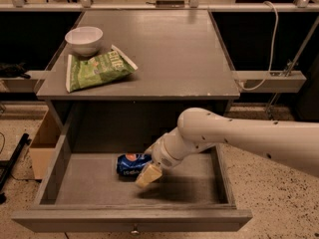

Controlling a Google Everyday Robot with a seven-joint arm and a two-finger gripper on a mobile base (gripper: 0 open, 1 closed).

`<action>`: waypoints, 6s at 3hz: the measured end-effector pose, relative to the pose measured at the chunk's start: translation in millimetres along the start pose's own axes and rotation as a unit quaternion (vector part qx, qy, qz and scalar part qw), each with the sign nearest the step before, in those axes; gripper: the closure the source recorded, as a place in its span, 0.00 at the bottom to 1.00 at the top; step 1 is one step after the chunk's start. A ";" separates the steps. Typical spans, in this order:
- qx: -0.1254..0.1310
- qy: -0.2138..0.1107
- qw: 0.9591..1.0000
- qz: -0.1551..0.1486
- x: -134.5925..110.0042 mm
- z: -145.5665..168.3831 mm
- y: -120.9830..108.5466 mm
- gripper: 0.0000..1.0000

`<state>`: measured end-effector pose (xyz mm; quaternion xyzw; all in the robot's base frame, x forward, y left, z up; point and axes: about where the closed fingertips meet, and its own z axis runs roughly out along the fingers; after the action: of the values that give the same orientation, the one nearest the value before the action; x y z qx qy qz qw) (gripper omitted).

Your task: Pick pepsi can from top drawer and place on counter

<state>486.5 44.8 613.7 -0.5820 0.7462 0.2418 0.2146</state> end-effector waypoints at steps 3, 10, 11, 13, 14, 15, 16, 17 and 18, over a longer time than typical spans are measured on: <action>0.000 0.000 1.000 0.000 0.0 0.1 0.1 1.00; 0.116 0.040 0.992 -0.016 -35.9 -205.1 -21.3 1.00; 0.135 0.008 0.991 -0.014 -38.9 -233.1 -20.5 1.00; 0.146 -0.045 0.988 -0.010 -61.1 -257.2 -18.1 1.00; 0.181 -0.061 0.982 0.003 -60.2 -274.5 -21.1 1.00; 0.274 -0.114 0.954 0.039 -55.8 -328.9 -29.5 1.00; 0.346 -0.164 0.920 0.079 -49.4 -373.3 -39.4 1.00; 0.363 -0.174 0.913 0.074 -54.9 -379.0 -29.5 1.00; 0.364 -0.177 0.911 0.075 -57.2 -376.6 -27.9 1.00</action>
Offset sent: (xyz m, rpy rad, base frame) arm 0.0000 0.0000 0.0000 0.0000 0.0000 0.0000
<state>512.2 -147.2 942.9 -0.3536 0.7737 0.0680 0.5213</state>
